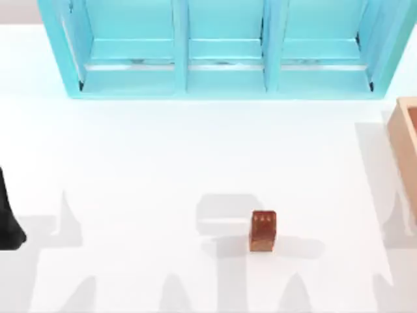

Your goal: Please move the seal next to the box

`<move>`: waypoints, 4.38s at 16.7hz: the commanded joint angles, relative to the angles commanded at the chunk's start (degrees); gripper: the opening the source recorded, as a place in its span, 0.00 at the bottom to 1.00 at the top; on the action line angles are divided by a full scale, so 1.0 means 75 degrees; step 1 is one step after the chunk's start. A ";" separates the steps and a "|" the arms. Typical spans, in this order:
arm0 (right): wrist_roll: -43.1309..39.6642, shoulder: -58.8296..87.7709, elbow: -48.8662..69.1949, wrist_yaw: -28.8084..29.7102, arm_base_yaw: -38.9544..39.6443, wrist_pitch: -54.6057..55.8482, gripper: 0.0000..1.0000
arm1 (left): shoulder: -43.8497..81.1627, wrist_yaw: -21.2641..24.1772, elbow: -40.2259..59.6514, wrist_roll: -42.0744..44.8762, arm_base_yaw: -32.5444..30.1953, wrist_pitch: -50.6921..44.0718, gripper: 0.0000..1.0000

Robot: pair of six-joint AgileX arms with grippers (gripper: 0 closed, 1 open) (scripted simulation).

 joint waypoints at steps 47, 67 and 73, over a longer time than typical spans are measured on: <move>0.5898 1.5792 1.0475 0.0015 0.5764 -0.6682 1.00 | 0.0000 0.0000 0.0000 0.0000 0.0000 0.0000 1.00; 0.5898 1.5792 1.0474 0.0015 0.5764 -0.6680 0.00 | 0.0000 0.0000 0.0000 0.0000 0.0000 0.0000 1.00; 0.5904 1.5766 1.0496 0.0020 0.5747 -0.6708 0.00 | 0.0000 0.0000 0.0000 0.0000 0.0000 0.0000 1.00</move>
